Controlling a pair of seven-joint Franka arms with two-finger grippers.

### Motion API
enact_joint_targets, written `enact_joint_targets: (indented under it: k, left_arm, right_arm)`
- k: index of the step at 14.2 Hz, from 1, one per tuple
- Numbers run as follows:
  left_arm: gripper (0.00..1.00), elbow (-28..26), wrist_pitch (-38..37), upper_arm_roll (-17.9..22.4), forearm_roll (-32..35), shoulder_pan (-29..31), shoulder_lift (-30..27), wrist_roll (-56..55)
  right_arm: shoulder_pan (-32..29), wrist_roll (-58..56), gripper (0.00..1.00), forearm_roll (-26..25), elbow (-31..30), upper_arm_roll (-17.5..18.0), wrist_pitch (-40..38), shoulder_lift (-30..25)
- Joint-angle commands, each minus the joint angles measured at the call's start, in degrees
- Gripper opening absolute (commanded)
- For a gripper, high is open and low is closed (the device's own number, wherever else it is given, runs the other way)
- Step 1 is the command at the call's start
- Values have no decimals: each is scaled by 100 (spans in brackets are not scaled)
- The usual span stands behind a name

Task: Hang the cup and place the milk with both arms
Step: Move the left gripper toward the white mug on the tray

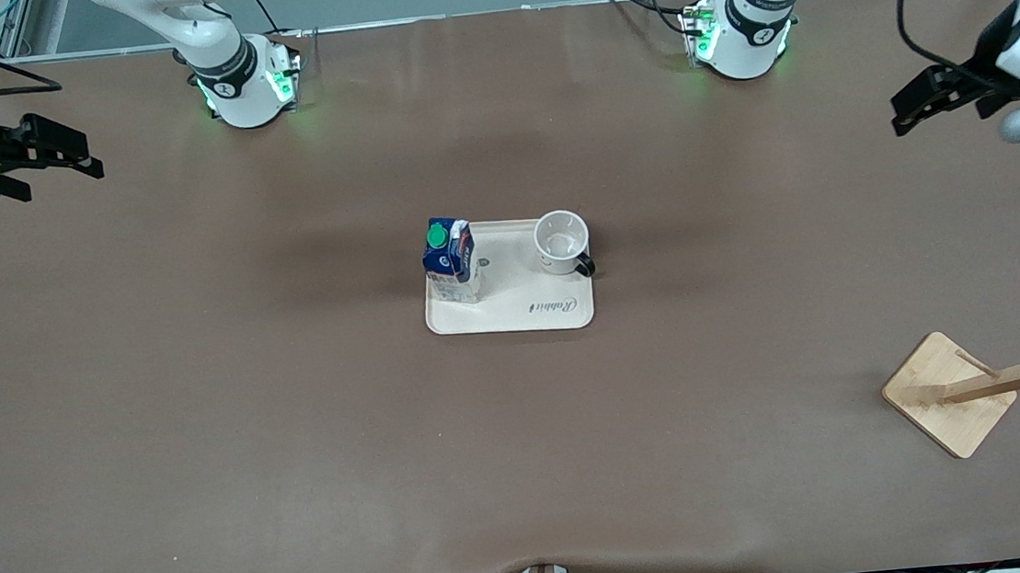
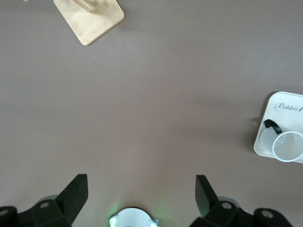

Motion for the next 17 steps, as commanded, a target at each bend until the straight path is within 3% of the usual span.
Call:
enact_joint_targets:
  k: [1, 5, 17]
  left_arm:
    - [100, -128, -11, -204, -110, 28, -26, -357]
    - [100, -401, 156, -240, -454, 29, -79, -628]
    - [100, -1121, 972, -1408, -463, 37, -79, -2447]
  right_arm:
    - [-112, 3, 100, 136, 11, 61, -24, -14]
    - [-112, 3, 100, 136, 11, 61, -24, -14]
    - [-121, 3, 100, 136, 20, 61, -24, -5]
